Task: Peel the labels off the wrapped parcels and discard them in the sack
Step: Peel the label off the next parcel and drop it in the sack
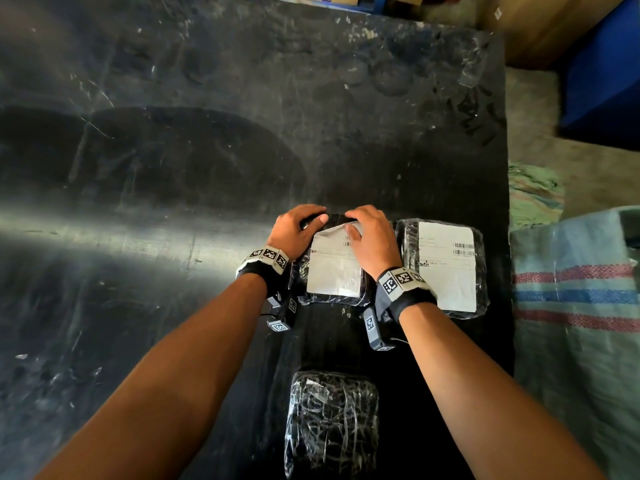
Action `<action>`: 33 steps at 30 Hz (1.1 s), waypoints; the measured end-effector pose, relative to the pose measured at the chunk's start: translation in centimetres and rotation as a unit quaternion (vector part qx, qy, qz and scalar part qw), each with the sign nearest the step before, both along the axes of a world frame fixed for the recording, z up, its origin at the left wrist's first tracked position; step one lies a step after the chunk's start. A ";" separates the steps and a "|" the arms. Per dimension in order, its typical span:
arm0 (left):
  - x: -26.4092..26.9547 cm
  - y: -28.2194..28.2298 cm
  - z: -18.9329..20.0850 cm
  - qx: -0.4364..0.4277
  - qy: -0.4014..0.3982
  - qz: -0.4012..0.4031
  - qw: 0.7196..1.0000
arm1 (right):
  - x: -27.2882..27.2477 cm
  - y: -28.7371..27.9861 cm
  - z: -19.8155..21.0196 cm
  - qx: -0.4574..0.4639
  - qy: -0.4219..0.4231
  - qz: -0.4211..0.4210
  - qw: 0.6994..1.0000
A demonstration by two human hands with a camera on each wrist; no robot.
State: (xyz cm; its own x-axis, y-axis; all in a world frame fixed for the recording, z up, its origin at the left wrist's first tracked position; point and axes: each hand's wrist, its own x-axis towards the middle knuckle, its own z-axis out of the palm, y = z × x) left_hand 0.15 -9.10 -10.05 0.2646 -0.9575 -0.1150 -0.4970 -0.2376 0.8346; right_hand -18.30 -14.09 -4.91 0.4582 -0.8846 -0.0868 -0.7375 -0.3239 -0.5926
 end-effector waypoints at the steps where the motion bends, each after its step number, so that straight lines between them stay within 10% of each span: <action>1: 0.0 0.0 -0.1 0.003 0.006 0.005 1.000 | 0.0 -0.1 0.0 0.000 -0.003 -0.009 1.000; 33: 0.1 -0.2 0.9 0.010 -0.006 -0.012 1.000 | -0.2 1.7 5.8 -0.036 0.136 0.067 0.988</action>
